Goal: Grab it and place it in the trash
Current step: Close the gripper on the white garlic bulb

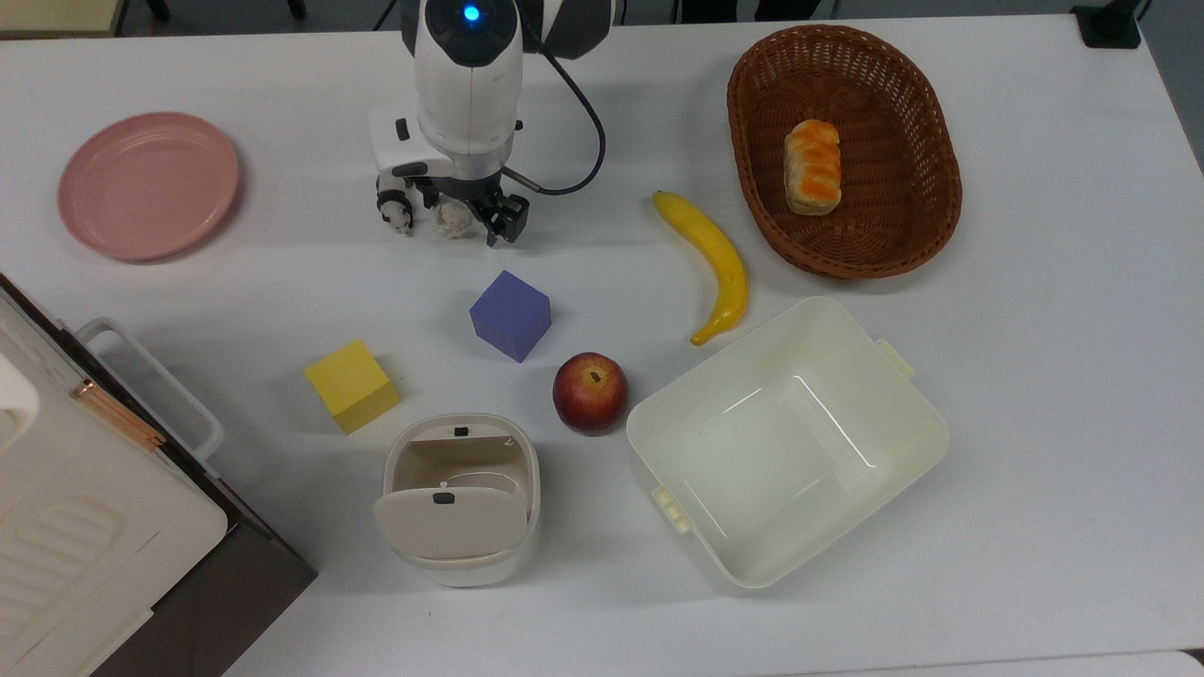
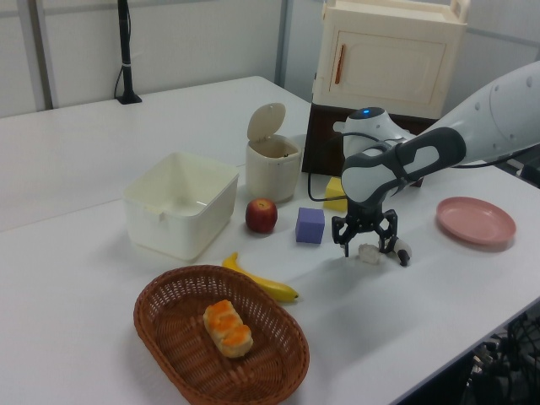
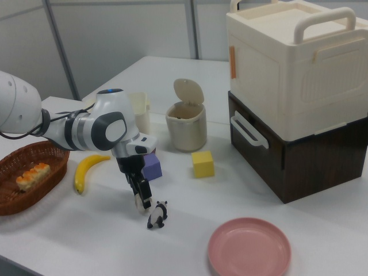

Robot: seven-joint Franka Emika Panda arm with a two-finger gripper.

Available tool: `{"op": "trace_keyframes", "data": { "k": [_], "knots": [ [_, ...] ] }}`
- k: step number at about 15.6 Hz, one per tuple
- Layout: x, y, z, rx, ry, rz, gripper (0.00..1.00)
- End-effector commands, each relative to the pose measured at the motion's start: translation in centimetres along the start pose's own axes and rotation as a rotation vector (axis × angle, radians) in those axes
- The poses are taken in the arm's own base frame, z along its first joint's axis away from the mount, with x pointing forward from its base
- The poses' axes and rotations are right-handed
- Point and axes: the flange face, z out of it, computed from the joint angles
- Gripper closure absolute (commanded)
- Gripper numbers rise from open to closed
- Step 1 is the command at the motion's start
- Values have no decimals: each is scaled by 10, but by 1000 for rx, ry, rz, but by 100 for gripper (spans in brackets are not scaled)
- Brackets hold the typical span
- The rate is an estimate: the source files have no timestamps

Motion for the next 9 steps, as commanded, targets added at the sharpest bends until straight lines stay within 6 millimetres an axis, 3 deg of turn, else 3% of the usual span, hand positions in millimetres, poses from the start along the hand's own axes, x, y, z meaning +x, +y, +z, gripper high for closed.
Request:
{"op": "trace_keyframes", "data": {
  "k": [1, 3, 9],
  "knots": [
    [1, -2, 4, -5, 29, 5, 53],
    [1, -2, 4, -5, 29, 3, 67],
    [6, -2, -8, 5, 49, 7, 69]
  ]
}}
